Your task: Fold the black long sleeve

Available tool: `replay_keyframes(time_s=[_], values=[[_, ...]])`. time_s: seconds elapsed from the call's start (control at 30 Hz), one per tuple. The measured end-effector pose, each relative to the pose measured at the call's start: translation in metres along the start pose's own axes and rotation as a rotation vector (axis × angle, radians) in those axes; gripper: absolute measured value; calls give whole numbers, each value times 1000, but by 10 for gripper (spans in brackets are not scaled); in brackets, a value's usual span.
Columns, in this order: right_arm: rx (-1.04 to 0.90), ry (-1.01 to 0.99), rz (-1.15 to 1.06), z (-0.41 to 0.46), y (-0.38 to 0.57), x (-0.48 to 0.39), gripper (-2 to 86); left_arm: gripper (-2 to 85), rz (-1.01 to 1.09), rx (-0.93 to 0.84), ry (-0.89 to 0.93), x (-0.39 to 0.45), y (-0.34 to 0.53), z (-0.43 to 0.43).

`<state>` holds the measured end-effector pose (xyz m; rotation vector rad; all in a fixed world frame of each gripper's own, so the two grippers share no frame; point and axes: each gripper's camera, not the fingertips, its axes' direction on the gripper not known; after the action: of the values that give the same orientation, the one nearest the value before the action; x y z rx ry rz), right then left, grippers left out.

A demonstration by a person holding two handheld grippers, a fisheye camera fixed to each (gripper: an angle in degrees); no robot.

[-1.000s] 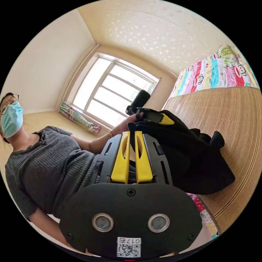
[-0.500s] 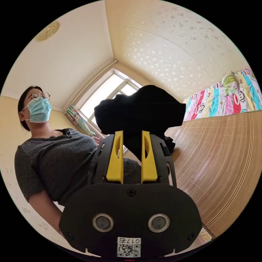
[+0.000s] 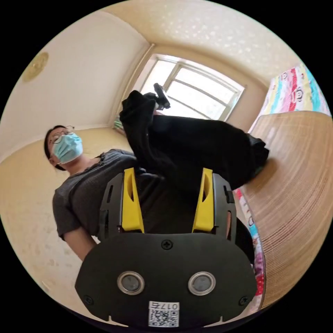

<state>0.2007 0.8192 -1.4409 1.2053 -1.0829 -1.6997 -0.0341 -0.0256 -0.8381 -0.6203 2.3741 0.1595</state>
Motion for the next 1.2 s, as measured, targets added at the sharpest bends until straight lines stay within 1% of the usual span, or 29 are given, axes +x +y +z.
replay_keyframes(time_s=[0.03, 0.07, 0.1, 0.13, 0.17, 0.2, 0.23, 0.27, 0.3, 0.33, 0.37, 0.43, 0.47, 0.53, 0.6, 0.77, 0.83, 0.9, 1.0, 1.07, 1.13, 1.17, 1.2], values=[[24, -12, -25, 7, 7, 10, 105, 22, -7, 20, -16, 1, 1, -7], [48, 54, -41, 11, 11, 14, 52, 22, -13, 21, -33, 2, 0, -9], [56, 105, -41, 11, 11, 14, 49, 22, -39, 0, -94, 5, -5, -13], [90, 232, -37, 6, 8, 9, 45, 22, -82, -52, -187, 7, -13, -14], [160, 368, -19, -9, 1, 0, 42, 22, -108, -92, -241, 9, -18, -13], [202, 425, -16, -18, -4, -7, 41, 23, -156, -193, -351, 12, -27, -13], [291, 537, -27, -39, -14, -26, 40, 23, -209, -287, -474, 14, -35, -17], [391, 665, -45, -59, -25, -49, 39, 24, -247, -326, -548, 13, -38, -20], [436, 735, -39, -69, -31, -60, 38, 24, -342, -400, -719, 11, -43, -28], [491, 879, -14, -84, -48, -82, 37, 25, -410, -451, -878, 9, -47, -36], [508, 1035, -29, -87, -64, -104, 36, 25, -434, -476, -948, 9, -49, -39], [559, 1196, -122, -80, -81, -137, 36, 25, -520, -553, -1190, 4, -48, -53], [595, 1231, -183, -75, -88, -156, 36, 25, -546, -557, -1247, 3, -46, -58], [650, 1227, -262, -71, -92, -177, 36, 23, -635, -561, -1445, -5, -31, -74], [669, 1178, -313, -71, -92, -187, 36, 22, -650, -564, -1520, -12, -15, -77], [674, 1040, -419, -86, -63, -199, 39, 20, -521, -485, -1421, -22, 14, -59], [654, 1012, -455, -91, -50, -205, 39, 19, -442, -474, -1365, -26, 12, -41], [621, 1034, -464, -92, -45, -214, 39, 18, -396, -485, -1331, -32, 2, -27], [572, 1080, -409, -98, -60, -226, 38, 17, -339, -485, -1365, -47, -26, -15], [604, 1051, -274, -125, -92, -217, 38, 17, -368, -496, -1455, -63, -41, -27], [580, 1093, -184, -148, -126, -194, 39, 19, -509, -506, -1650, -86, -49, -79], [533, 1125, -92, -168, -154, -168, 40, 20, -571, -487, -1695, -93, -49, -100], [514, 1140, -35, -180, -169, -152, 41, 22, -707, -418, -1777, -104, -46, -151]])
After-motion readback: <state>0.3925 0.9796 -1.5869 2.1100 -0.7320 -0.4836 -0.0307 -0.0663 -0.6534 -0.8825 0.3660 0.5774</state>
